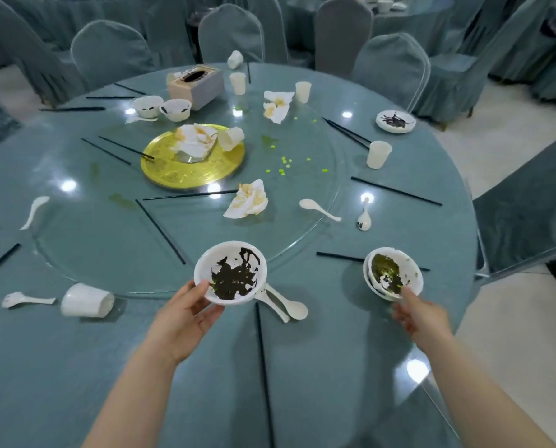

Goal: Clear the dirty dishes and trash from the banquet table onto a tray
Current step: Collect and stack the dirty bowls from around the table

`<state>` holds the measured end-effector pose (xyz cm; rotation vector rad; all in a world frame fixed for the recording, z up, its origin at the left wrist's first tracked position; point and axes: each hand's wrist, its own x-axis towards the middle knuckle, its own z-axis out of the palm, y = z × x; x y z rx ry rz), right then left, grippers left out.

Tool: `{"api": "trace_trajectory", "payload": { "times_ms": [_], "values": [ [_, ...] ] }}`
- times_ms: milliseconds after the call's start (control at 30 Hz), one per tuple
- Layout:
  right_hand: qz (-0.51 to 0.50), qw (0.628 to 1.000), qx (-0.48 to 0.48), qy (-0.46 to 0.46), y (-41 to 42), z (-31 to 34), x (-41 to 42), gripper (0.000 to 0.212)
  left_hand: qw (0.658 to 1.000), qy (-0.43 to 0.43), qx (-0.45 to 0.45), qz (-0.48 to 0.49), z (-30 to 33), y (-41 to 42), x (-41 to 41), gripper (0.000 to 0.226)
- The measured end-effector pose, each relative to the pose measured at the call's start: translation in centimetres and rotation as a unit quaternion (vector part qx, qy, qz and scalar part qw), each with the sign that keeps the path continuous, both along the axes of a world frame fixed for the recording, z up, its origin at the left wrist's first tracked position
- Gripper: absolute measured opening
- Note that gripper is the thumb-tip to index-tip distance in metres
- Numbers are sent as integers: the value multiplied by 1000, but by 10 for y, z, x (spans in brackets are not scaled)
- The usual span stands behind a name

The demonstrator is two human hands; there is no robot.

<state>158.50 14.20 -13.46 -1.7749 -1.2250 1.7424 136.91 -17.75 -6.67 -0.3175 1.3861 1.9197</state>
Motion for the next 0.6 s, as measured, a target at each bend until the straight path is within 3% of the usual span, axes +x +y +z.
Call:
{"api": "trace_trajectory", "payload": {
  "times_ms": [133,333,600],
  "values": [
    [13,998,-57,21,13,-12,-16,26,1000,7,-5,-3,0,10,1,31],
    [54,998,-13,9,9,-9,-31,2,1000,15,-17,5,1,9,5,33],
    [117,991,46,52,-35,37,-34,4,999,36,14,-22,20,-8,6,26]
  ]
}}
